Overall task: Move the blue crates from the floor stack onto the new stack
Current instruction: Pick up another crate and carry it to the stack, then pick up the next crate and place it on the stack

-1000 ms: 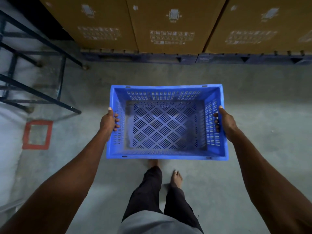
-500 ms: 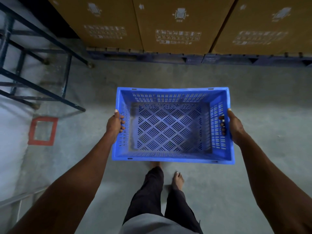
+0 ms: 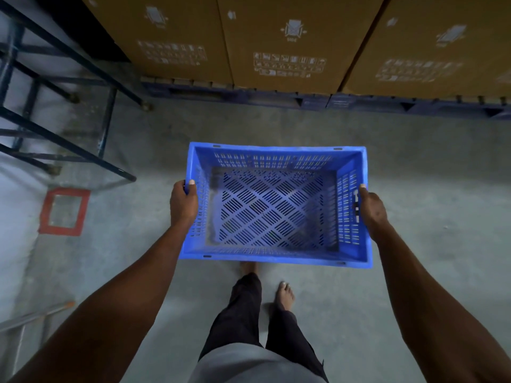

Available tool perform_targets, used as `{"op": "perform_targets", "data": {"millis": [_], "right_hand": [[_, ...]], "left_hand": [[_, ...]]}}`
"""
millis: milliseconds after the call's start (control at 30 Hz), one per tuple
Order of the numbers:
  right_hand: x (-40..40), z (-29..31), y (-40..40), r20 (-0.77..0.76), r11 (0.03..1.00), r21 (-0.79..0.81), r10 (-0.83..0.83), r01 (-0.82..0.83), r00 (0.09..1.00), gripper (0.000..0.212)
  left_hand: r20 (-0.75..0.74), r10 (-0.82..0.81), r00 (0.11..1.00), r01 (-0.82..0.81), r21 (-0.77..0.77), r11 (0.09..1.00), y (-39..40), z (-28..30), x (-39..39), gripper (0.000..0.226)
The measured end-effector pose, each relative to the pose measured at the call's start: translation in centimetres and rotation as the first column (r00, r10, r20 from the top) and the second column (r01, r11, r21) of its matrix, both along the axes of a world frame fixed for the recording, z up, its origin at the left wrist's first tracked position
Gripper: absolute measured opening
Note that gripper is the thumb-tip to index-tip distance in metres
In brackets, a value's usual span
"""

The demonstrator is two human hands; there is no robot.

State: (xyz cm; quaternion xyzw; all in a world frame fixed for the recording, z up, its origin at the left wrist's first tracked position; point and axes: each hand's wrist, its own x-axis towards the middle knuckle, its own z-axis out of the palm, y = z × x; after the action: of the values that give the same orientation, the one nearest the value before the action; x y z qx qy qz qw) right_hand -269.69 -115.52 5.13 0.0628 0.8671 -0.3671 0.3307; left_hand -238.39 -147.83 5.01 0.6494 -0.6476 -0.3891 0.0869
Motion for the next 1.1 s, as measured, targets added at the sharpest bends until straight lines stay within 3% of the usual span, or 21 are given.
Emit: {"op": "perform_targets", "data": {"millis": [167, 300, 433, 600, 700, 900, 1000, 1100], "right_hand": [[2.8, 4.1, -0.4, -0.183, 0.962, 0.257, 0.147, -0.097, 0.972, 0.067], [7.1, 9.4, -1.4, -0.307, 0.955, 0.238, 0.246, -0.176, 0.92, 0.068], [10.9, 13.5, -2.6, -0.434, 0.948, 0.203, 0.31, -0.244, 0.846, 0.07], [14.6, 16.5, -4.4, -0.503, 0.898, 0.139, 0.428, -0.418, 0.751, 0.072], [16.1, 17.5, -5.5, -0.518, 0.808, 0.104, 0.542, -0.58, 0.662, 0.072], [21.1, 19.3, -7.7, -0.539, 0.52, 0.034, 0.728, -0.853, 0.423, 0.075], [24.7, 19.6, -8.5, -0.524, 0.385, 0.016, 0.789, -0.923, 0.32, 0.074], [29.6, 20.4, -8.9, -0.532, 0.197, 0.0, 0.83, -0.98, 0.167, 0.071]], "left_hand": [[0.07, -0.154, 0.986, 0.165, -0.199, 0.966, 1.0, 3.7, 0.6, 0.05], [0.16, -0.269, 0.95, 0.313, -0.441, 0.841, 3.4, 8.9, 2.4, 0.053], [0.271, -0.252, 0.929, 0.367, -0.59, 0.719, 5.8, 13.2, 4.3, 0.056], [0.232, -0.119, 0.965, 0.24, -0.608, 0.757, 9.6, 16.6, 6.8, 0.057], [0.192, -0.021, 0.981, 0.138, -0.618, 0.774, 12.3, 18.4, 8.6, 0.057], [0.135, 0.271, 0.953, -0.143, -0.589, 0.796, 20.4, 20.3, 16.4, 0.057], [0.128, 0.414, 0.901, -0.27, -0.583, 0.766, 24.9, 20.7, 21.7, 0.058], [0.103, 0.6, 0.793, -0.437, -0.591, 0.679, 30.3, 20.9, 27.2, 0.058]]}}
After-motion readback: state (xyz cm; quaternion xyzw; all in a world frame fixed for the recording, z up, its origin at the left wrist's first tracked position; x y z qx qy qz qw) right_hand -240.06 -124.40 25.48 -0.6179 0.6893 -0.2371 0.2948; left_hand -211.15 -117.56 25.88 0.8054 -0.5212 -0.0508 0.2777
